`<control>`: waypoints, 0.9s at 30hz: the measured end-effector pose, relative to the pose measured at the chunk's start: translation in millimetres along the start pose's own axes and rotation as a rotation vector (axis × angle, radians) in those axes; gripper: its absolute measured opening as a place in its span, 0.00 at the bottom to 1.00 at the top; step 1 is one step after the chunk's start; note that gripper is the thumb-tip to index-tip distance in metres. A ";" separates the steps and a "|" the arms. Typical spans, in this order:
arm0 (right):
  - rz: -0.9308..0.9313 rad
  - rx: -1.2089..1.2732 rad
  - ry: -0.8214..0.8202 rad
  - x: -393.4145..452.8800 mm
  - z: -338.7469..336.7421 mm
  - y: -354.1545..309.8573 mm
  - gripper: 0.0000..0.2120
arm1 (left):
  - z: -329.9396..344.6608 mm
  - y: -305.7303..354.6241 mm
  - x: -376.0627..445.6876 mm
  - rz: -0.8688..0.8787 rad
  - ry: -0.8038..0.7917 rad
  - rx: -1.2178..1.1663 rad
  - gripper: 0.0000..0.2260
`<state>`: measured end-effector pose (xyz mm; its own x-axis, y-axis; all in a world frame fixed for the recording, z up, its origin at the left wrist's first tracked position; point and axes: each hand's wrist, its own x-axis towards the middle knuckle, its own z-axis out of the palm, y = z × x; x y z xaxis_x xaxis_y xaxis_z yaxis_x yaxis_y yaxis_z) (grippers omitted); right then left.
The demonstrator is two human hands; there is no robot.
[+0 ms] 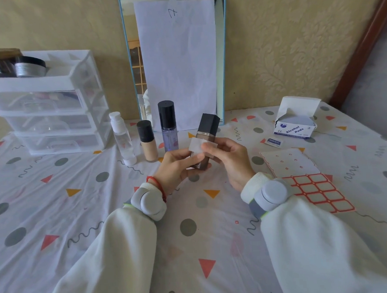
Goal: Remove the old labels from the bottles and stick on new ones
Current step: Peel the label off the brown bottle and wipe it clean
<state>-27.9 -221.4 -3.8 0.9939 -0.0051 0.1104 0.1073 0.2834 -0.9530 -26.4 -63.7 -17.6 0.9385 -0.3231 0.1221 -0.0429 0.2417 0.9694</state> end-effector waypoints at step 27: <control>0.067 -0.071 0.023 2.6 -3.8 2.6 0.04 | -3.5 -4.6 3.7 0.025 0.120 0.161 0.15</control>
<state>-25.0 -224.3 -7.1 0.9991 -0.0105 0.0402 0.0416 0.2155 -0.9756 -21.6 -62.8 -22.4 0.9700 -0.2053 0.1301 -0.1124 0.0957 0.9890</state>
